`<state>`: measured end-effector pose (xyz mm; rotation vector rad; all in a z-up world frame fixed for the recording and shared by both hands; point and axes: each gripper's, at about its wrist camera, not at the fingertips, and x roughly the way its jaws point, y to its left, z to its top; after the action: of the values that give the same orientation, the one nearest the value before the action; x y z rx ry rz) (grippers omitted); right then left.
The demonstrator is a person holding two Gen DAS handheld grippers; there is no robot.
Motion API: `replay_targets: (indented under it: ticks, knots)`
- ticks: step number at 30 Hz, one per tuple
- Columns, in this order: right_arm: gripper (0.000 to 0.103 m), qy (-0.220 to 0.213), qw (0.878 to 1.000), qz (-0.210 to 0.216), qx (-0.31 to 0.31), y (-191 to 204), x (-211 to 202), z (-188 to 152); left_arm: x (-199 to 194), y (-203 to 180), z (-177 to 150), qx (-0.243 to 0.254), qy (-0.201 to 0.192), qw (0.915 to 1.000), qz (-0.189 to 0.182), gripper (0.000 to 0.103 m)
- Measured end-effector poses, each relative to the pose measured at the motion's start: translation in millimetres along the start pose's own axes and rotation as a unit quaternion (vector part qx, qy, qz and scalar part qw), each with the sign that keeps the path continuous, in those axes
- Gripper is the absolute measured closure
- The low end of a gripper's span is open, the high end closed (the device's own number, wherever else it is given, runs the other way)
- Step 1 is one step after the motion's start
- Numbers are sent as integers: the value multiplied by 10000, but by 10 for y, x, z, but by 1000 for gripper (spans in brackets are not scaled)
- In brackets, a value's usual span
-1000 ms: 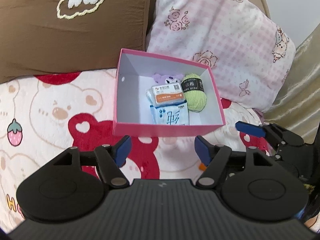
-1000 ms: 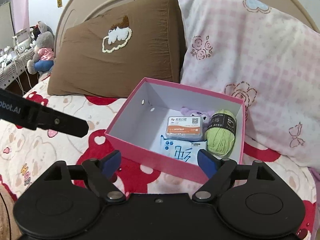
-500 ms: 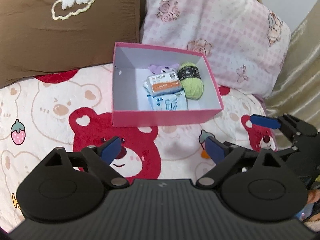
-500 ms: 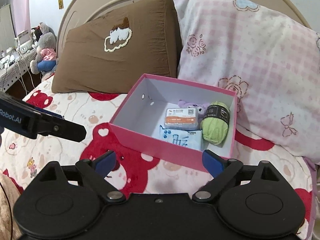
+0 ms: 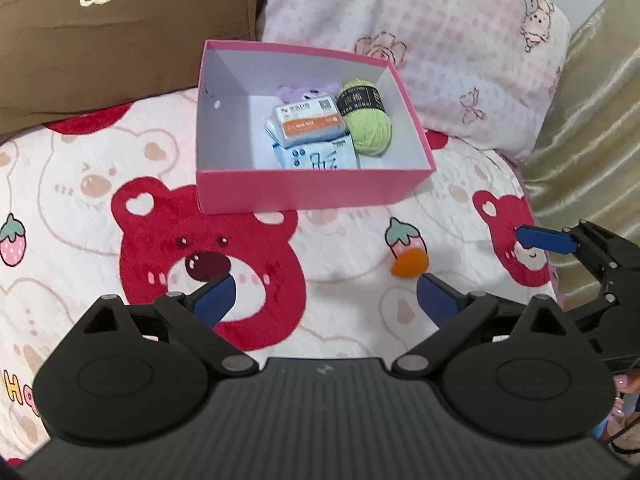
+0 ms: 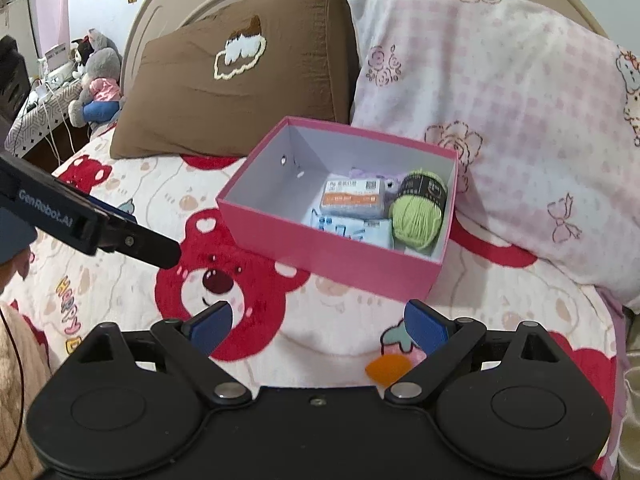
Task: Organize objects
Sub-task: 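Withdraw the left gripper from the pink box toward the orange sponge, then lower the left gripper onto the orange sponge and close on it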
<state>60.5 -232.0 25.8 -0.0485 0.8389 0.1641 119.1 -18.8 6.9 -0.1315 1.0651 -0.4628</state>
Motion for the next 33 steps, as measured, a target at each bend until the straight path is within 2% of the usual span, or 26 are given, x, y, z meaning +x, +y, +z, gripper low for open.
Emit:
replay_targets:
  ticks: [7,10,13,18,22,28,33]
  knots:
    - [8,134,9999,14,73,-80,47,-247,91,-12,-141,-43,194,9998,-93,5]
    - [8,-7,9995,170,266,-128,8,-330,150,-136,-257,250,150,9996,-4,5]
    - [8,-75,9990,280,335,-120,-1,-399,210,-203,-348,247,115,9996,-104,5]
    - [8,-8,9999,109,72,-81,97,-547,331,-288,-447,264,80,9995,-156,5]
    - [8,-143,9995,54,-288,-76,188,-652,429,-339,-506,266,3,9994,-202,5]
    - [9,-258,9987,-38,-433,-164,433,-851,567,-376,-572,65,-174,9982,-575,5]
    - [10,-333,9977,-221,-547,-198,666,-1019,757,-431,-617,-63,-248,9973,-686,5]
